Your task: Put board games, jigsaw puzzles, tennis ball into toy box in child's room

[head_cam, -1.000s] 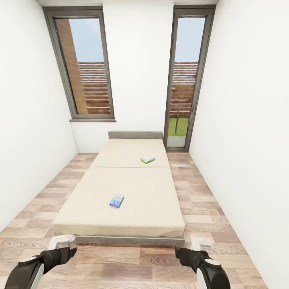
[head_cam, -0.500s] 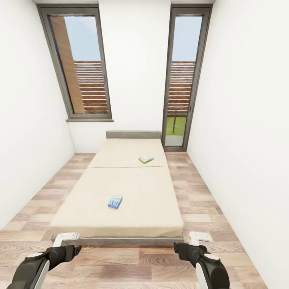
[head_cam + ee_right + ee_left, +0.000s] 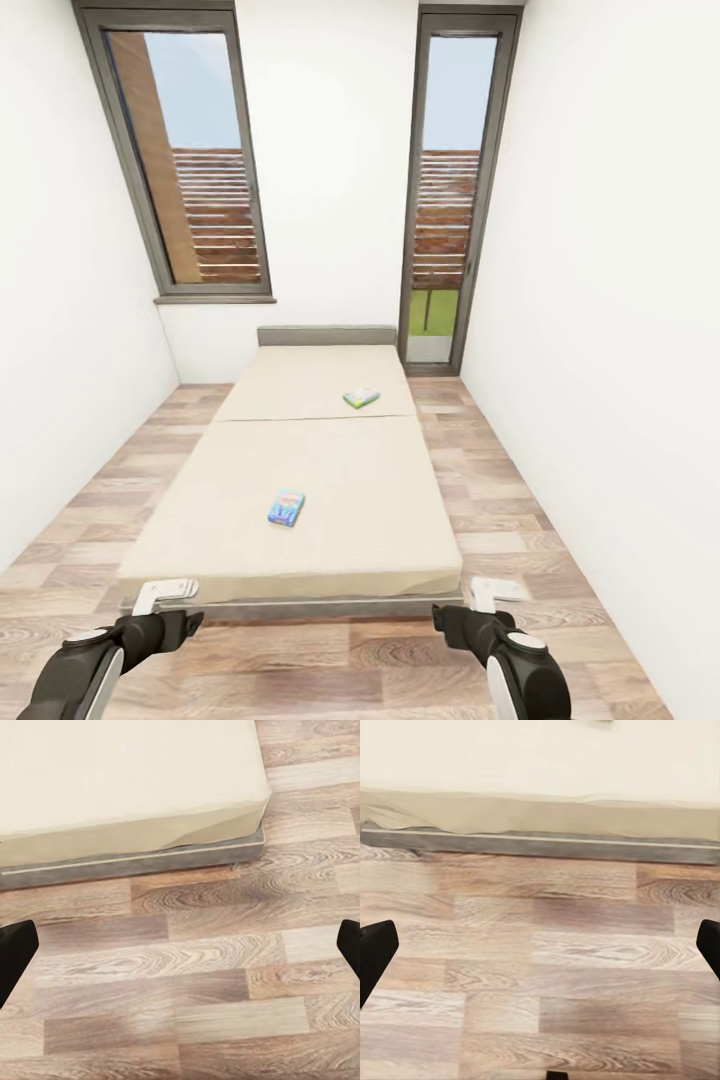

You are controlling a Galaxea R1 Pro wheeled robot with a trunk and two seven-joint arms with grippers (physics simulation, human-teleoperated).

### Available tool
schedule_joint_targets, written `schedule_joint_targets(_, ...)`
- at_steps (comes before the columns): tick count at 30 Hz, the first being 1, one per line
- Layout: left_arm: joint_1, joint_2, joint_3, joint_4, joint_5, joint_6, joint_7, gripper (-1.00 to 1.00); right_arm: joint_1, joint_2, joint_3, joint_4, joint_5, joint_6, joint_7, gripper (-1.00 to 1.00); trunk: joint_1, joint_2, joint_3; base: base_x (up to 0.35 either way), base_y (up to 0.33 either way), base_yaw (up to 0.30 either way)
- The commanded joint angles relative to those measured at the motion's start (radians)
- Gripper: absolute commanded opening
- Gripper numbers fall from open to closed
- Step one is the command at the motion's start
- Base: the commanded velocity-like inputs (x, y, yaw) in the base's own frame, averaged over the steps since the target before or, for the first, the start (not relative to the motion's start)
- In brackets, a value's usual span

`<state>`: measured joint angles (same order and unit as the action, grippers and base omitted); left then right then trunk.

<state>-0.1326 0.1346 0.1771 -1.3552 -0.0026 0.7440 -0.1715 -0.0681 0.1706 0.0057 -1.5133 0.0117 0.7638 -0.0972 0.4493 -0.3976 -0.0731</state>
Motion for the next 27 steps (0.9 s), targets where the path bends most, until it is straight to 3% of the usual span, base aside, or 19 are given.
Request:
schedule_joint_targets(1, -0.001, 0.0, 0.001, -0.001, -0.001, 0.005, -0.005, 1.0, -0.001, 0.001, 0.0, 0.0, 0.0, 0.004, -0.004, 1.0, 0.001, -0.002, -0.002, 0.003, 0.186, -0.002)
schedule_joint_targets(11, -0.001, 0.0, 0.001, 0.0, -0.001, 0.005, -0.005, 1.0, -0.001, 0.004, -0.001, 0.005, -0.003, -0.044, -0.004, 1.0, 0.001, -0.002, -0.002, 0.101, 0.162, 0.0)
schedule_joint_targets(27, -0.001, 0.0, 0.002, -0.001, -0.001, 0.003, -0.005, 1.0, -0.001, 0.004, 0.002, 0.001, -0.002, -0.042, -0.004, 1.0, 0.001, -0.002, -0.002, 0.147, 0.071, 0.0)
